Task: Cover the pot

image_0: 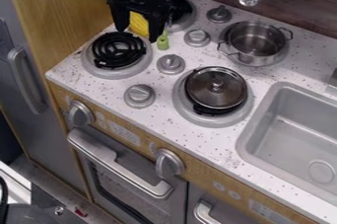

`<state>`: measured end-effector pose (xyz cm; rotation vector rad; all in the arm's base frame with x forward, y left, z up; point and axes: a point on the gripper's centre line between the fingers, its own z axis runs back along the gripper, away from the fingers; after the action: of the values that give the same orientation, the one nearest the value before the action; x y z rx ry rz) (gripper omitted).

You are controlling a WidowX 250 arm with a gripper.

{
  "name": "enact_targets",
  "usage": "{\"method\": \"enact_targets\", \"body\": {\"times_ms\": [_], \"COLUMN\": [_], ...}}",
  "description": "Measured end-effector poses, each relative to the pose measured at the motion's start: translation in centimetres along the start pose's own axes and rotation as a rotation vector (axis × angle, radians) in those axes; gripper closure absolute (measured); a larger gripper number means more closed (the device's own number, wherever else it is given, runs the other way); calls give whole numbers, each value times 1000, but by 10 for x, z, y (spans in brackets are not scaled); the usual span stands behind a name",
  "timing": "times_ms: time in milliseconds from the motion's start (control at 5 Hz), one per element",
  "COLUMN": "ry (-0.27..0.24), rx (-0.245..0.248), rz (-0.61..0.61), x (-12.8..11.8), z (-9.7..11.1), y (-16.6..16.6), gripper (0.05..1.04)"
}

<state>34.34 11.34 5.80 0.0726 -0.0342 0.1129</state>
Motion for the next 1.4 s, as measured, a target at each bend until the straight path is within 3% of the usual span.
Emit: {"method": "enact_targets", "body": {"times_ms": [400, 600, 800, 1200, 1400], "ry": [60, 54, 8, -146, -145], "rx": [-36, -54, -71, -86, -88], "rz": [-14, -59, -63, -13, -6], "x": [-14, -23, -28, -13, -6], "z": [-27, -33, -37, -49, -59], "y": [-16, -42, -64, -103, -114], "gripper": [83, 83, 83, 83, 83]}}
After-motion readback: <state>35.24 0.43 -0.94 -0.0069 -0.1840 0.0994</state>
